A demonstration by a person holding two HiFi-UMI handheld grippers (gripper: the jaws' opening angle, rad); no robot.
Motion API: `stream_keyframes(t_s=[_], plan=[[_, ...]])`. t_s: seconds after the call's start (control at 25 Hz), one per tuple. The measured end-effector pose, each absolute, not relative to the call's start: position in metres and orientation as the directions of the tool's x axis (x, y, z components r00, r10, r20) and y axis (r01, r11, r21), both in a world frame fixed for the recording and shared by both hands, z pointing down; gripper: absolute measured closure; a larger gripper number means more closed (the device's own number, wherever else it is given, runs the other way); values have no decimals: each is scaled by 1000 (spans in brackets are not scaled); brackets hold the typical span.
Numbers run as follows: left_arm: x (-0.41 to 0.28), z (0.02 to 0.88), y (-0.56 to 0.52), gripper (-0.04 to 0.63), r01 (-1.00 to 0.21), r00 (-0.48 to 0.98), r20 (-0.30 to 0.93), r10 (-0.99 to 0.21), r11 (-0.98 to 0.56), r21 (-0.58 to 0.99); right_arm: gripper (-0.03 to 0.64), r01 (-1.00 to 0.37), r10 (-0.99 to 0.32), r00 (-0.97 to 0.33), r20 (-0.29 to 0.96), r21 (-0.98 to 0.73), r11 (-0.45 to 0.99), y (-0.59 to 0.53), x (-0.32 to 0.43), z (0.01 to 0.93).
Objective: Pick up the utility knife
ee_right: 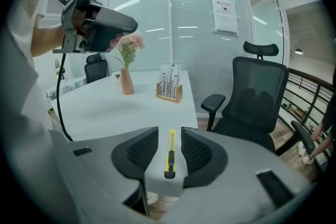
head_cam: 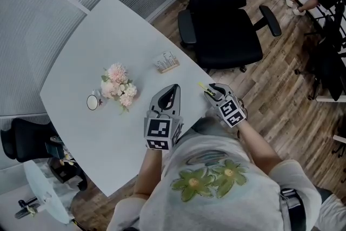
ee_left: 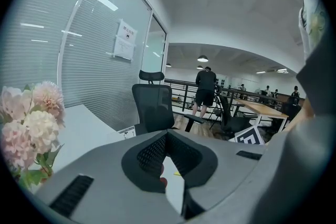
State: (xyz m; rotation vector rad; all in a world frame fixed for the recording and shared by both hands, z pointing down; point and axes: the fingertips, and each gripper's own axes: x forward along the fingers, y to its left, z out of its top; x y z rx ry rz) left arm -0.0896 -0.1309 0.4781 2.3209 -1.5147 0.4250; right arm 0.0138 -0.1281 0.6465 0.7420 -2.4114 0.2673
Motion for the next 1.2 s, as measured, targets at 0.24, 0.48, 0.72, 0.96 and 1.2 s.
stream_keyframes(t_s=[0.24,0.48,0.72,0.96,1.2], plan=[[-92,482,-129,584,-925,373,431,-822,-363,108,488,-573,-430,-635,642,-18,819,-127,21,673],[-98,487,-128,584,-932,356,445,-822,-349,99,488,-562,-412,-610,677,-3,827,-126,24,688],[-94,488,-129,584,-929,361,445,-819,-358,95,495,-576,-423,-591,687,8,818,-126,26,698],[-92,488,-129,584,-926,369,446,-815,-365,98,509,-569,-429,-563,706,44,821,-126,26,699],[-95,489,-129,584,-928,364,448,-816,-361,95,543,-546,-440,-544,714,97,832,-123,23,698]])
